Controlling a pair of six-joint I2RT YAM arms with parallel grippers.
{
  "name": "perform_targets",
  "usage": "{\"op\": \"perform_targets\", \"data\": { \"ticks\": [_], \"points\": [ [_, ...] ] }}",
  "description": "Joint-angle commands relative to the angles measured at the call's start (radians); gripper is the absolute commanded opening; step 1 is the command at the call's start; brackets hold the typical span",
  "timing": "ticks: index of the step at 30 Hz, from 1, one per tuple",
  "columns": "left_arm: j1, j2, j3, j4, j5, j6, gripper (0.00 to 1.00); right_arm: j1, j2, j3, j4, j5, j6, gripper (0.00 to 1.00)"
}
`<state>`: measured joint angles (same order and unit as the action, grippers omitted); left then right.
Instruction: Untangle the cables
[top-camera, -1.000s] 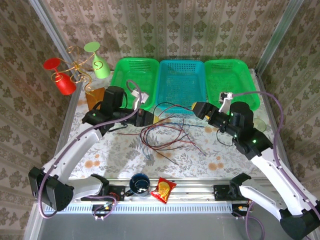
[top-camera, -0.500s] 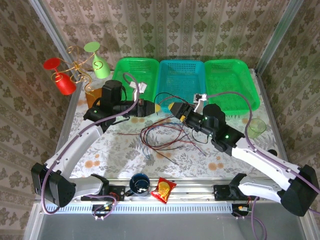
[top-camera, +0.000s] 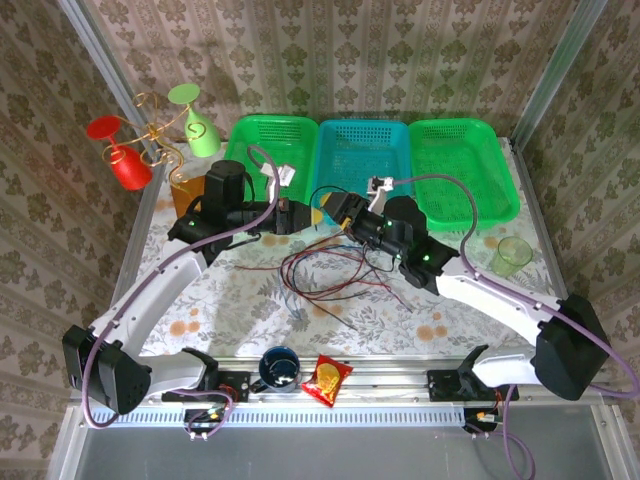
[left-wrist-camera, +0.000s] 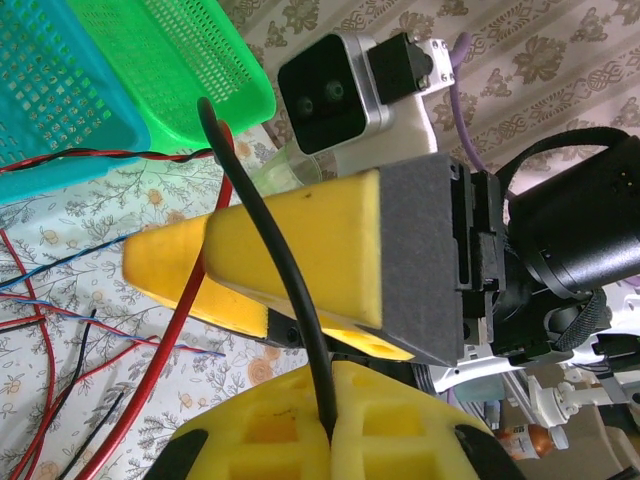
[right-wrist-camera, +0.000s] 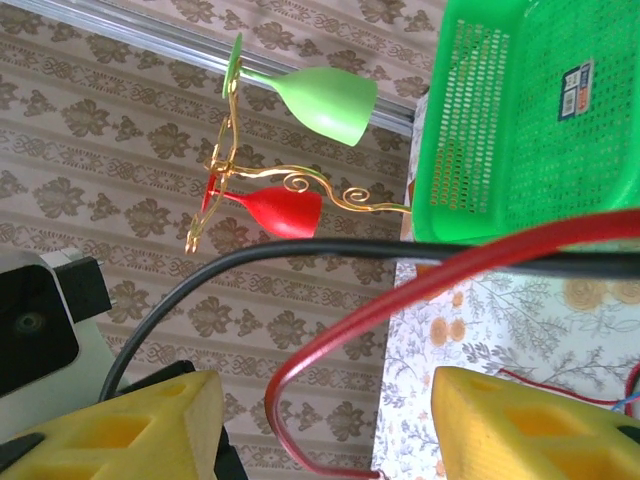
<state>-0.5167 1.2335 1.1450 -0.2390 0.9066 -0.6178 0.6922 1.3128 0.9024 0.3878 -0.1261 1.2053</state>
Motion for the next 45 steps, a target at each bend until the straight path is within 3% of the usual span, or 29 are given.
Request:
{"op": "perform_targets", "data": {
  "ticks": [1,3,4,6,13,21,26,30,36,45],
  "points": [
    [-0.007,-0.006,-0.007,0.0,0.026,0.008,0.0,0.004,0.034,0.043,0.069,-0.016,0.019,0.54],
    [-0.007,-0.008,-0.01,0.0,0.025,0.01,0.0,0.004,0.051,0.054,0.074,-0.022,0.017,0.44],
    [-0.006,-0.009,-0.008,-0.001,0.025,0.011,0.0,0.004,0.057,0.056,0.074,-0.026,0.014,0.33],
    [-0.005,-0.01,-0.005,-0.005,0.023,0.012,0.0,0.005,0.056,0.069,0.019,-0.032,0.017,0.0],
    [0.019,-0.026,0.002,0.004,-0.031,0.005,0.0,0.006,-0.088,0.05,-0.272,-0.011,-0.104,0.0],
    [0.084,-0.06,-0.003,0.015,-0.256,0.006,0.0,-0.017,-0.395,-0.02,-0.575,0.088,-0.222,0.0],
    [0.143,-0.136,-0.033,-0.058,-0.507,0.012,0.0,-0.093,-0.513,0.067,-0.737,0.072,-0.352,0.0],
    [0.187,-0.261,-0.119,-0.032,-0.7,0.027,0.0,-0.2,-0.553,0.156,-0.888,0.141,-0.469,0.0],
    [0.204,-0.407,-0.2,0.006,-0.93,0.059,0.0,-0.308,-0.541,0.199,-0.977,0.234,-0.542,0.0],
    [0.204,-0.554,-0.222,0.059,-1.275,0.112,0.0,-0.347,-0.516,0.236,-1.01,0.514,-0.576,0.0]
  ]
}}
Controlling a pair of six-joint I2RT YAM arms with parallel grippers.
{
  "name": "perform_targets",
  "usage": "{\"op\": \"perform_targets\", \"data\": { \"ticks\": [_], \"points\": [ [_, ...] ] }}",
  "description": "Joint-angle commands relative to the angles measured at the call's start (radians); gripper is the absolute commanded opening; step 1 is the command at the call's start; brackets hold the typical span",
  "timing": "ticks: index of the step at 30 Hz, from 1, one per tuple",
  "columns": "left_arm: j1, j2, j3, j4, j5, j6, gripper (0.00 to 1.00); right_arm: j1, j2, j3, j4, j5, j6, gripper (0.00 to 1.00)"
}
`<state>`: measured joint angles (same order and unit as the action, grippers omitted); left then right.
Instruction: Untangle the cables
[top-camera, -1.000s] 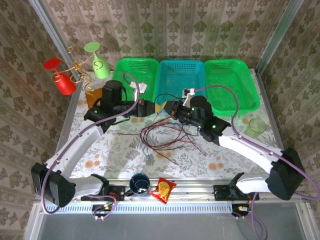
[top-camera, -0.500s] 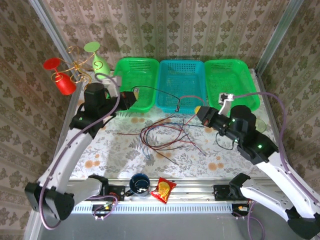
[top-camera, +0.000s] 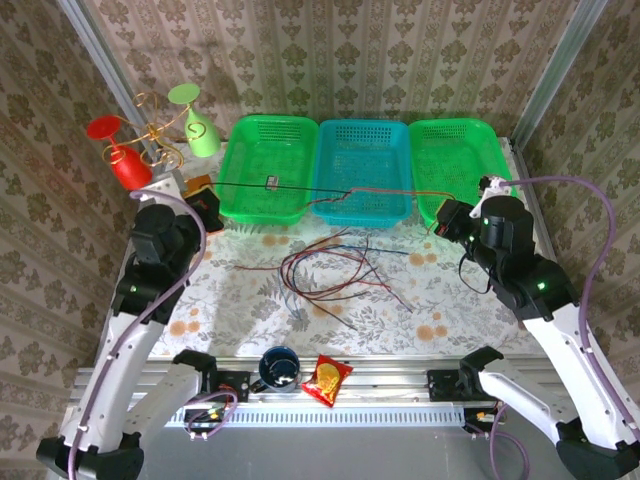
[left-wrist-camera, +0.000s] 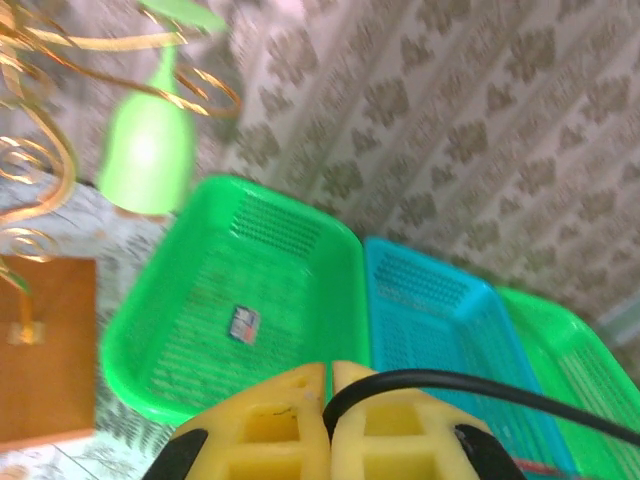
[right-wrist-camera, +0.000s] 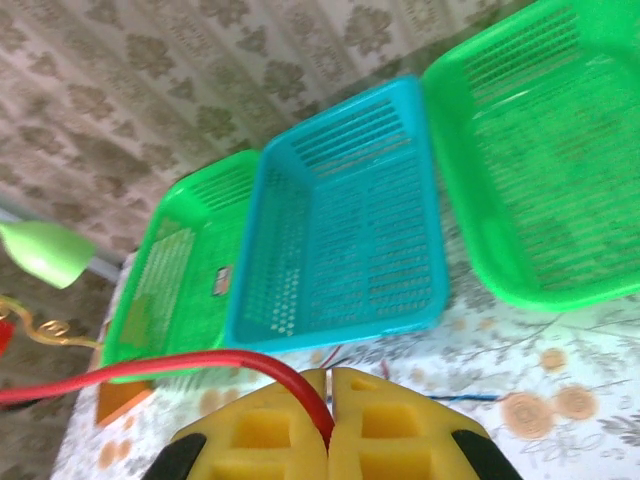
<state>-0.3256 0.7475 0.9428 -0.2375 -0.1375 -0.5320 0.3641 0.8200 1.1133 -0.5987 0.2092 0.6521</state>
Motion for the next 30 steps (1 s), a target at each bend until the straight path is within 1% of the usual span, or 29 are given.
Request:
{"op": "perform_targets", "data": {
  "ticks": [1,5,8,11,14,20,23,26,28,30],
  "points": [
    [0.011,-0.097,-0.043,0.091,-0.278,0.023,0.0,-0.023,-0.028,0.026,-0.022,0.208,-0.01,0.0],
    [0.011,-0.168,-0.098,0.178,-0.417,0.035,0.0,-0.028,-0.056,0.015,-0.007,0.316,0.023,0.0],
    [0.011,-0.192,-0.11,0.198,-0.482,0.051,0.0,-0.033,-0.083,0.001,0.016,0.395,0.039,0.0],
    [0.011,-0.22,-0.13,0.219,-0.554,0.053,0.0,-0.043,-0.103,-0.009,0.056,0.463,-0.002,0.0],
    [0.012,-0.249,-0.152,0.24,-0.626,0.053,0.0,-0.055,-0.101,0.007,0.083,0.506,-0.051,0.0],
    [0.013,-0.305,-0.201,0.268,-0.767,0.035,0.0,-0.099,-0.082,-0.008,0.144,0.528,-0.128,0.0],
    [0.013,-0.331,-0.246,0.316,-0.855,0.07,0.0,-0.142,-0.04,0.007,0.177,0.521,-0.171,0.0],
    [0.014,-0.342,-0.263,0.308,-0.934,0.073,0.0,-0.211,0.002,0.043,0.177,0.509,-0.161,0.0],
    [0.016,-0.344,-0.266,0.3,-0.962,0.07,0.0,-0.258,0.02,0.06,0.175,0.482,-0.131,0.0],
    [0.018,-0.344,-0.267,0.265,-1.001,0.04,0.0,-0.298,0.034,0.074,0.166,0.467,-0.097,0.0]
  ]
}}
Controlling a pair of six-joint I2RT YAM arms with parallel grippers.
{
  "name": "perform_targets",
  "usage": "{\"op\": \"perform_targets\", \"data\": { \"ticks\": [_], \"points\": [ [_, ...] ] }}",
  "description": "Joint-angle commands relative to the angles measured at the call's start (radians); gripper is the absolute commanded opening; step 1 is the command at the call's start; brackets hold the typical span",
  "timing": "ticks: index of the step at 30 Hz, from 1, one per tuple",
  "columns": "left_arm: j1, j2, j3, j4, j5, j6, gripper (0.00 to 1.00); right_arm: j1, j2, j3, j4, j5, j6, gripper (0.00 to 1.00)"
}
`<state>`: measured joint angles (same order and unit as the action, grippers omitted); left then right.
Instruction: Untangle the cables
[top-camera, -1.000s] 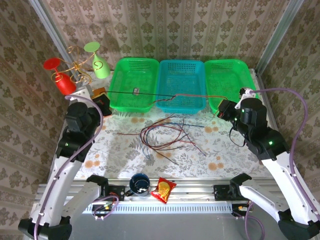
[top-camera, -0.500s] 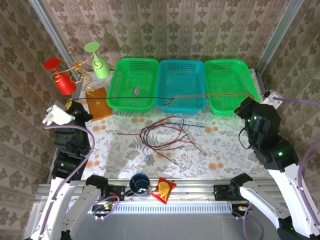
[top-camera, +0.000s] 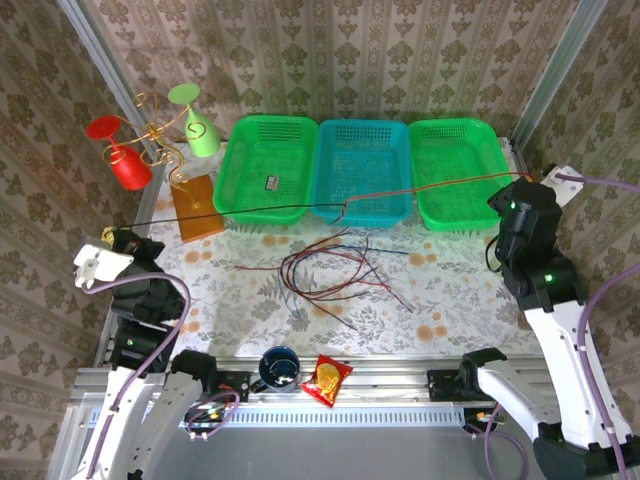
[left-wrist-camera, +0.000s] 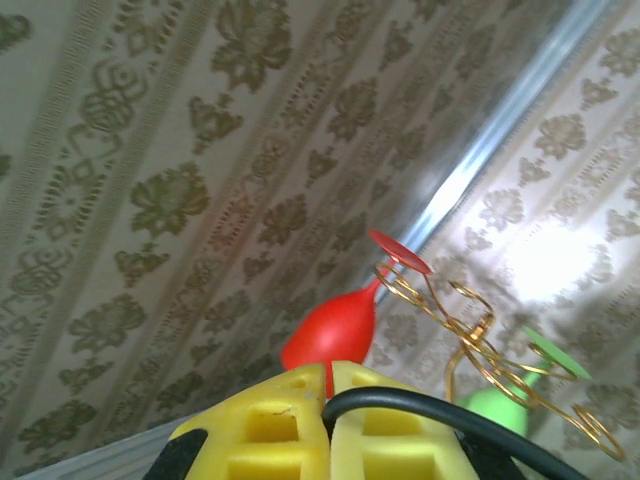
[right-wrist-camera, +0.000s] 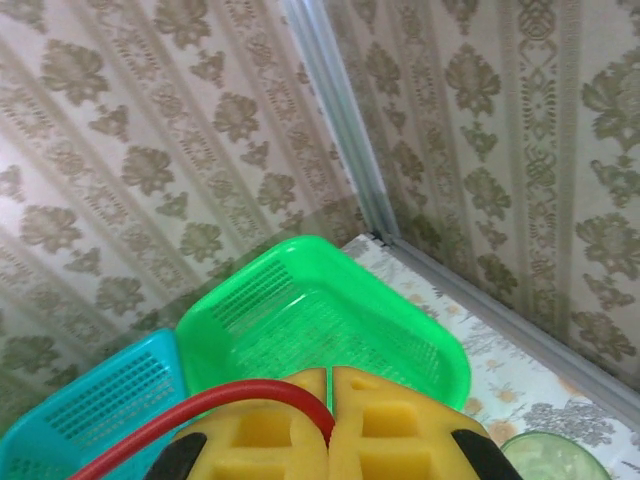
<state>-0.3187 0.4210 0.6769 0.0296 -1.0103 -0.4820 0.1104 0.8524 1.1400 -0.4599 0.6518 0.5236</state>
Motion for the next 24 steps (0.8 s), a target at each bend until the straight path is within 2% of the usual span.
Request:
{"op": "perform_targets", "data": {
  "ticks": [1,6,11,13,17,21,24],
  "points": [
    [0.013,-0.016,0.0,-0.028,-0.158,-0.036,0.0,-0.062,0.008,0.053,0.02,0.022,0.055,0.0],
    [0.02,-0.009,0.031,-0.17,-0.226,-0.152,0.0,-0.143,0.028,0.052,-0.002,-0.002,0.159,0.0],
    [0.032,0.006,0.068,-0.188,-0.276,-0.133,0.0,-0.222,0.072,0.066,-0.031,-0.035,0.211,0.0],
    [0.048,0.007,0.079,-0.176,-0.281,-0.119,0.0,-0.273,0.087,0.064,-0.009,-0.098,0.213,0.0],
    [0.073,0.009,0.084,-0.179,-0.195,-0.134,0.0,-0.337,0.118,0.082,0.0,-0.222,0.244,0.0],
    [0.073,0.021,0.089,-0.209,-0.119,-0.179,0.0,-0.339,0.137,0.114,0.001,-0.29,0.233,0.0],
    [0.073,0.045,0.098,-0.19,0.01,-0.154,0.0,-0.339,0.135,0.137,0.011,-0.321,0.203,0.0]
  ]
}}
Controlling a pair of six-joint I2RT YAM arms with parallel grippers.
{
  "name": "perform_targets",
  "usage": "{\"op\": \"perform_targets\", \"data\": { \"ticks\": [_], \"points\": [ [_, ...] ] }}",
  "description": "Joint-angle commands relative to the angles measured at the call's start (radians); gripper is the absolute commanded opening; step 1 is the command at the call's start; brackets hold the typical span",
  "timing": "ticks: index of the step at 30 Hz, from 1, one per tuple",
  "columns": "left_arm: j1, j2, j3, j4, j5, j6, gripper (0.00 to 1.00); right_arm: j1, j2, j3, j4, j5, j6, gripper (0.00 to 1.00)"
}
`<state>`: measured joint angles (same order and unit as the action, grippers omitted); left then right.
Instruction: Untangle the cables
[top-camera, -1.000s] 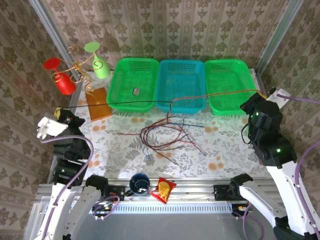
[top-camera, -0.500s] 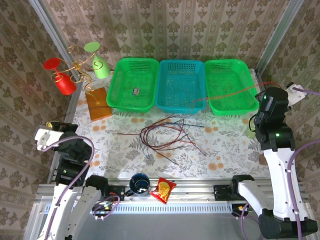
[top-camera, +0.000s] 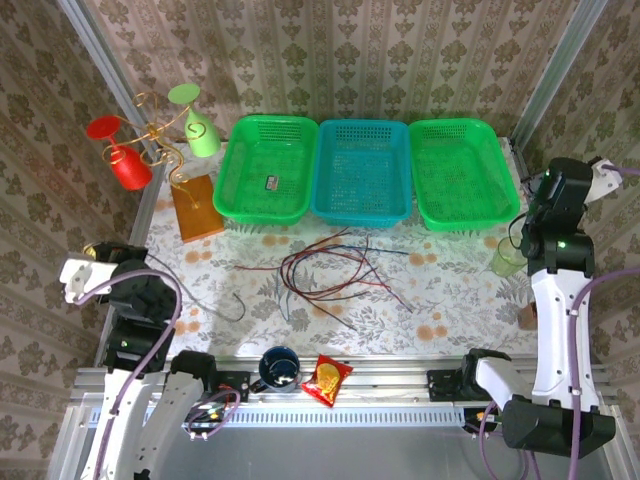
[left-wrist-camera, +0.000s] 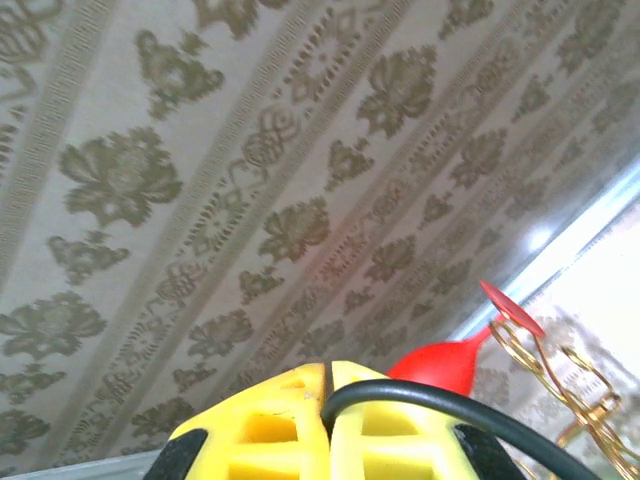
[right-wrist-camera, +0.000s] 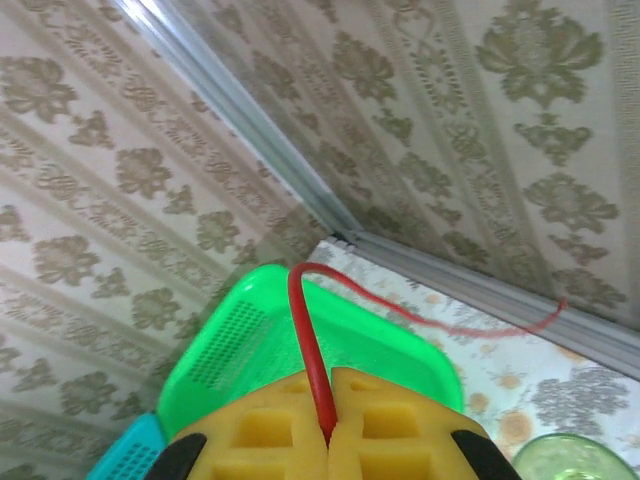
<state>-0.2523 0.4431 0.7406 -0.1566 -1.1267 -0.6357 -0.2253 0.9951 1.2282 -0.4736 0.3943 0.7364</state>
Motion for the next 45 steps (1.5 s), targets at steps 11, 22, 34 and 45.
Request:
{"op": "perform_targets", "data": {
  "ticks": [11,22,34,45],
  "points": [
    [0.003,0.196,0.146,-0.04,0.734,0.119,0.0,0.001,0.134,0.342,0.031,-0.321,-0.119,0.0],
    [-0.004,0.195,0.101,-0.082,0.812,0.04,0.0,0.052,0.367,0.674,0.061,-0.449,-0.132,0.0],
    [-0.006,0.13,0.051,-0.146,0.818,-0.011,0.0,0.075,0.512,0.774,0.052,-0.414,-0.104,0.0],
    [-0.008,0.111,0.011,-0.163,0.845,-0.112,0.0,0.077,0.578,0.287,0.17,-0.411,-0.047,0.0]
  ]
}}
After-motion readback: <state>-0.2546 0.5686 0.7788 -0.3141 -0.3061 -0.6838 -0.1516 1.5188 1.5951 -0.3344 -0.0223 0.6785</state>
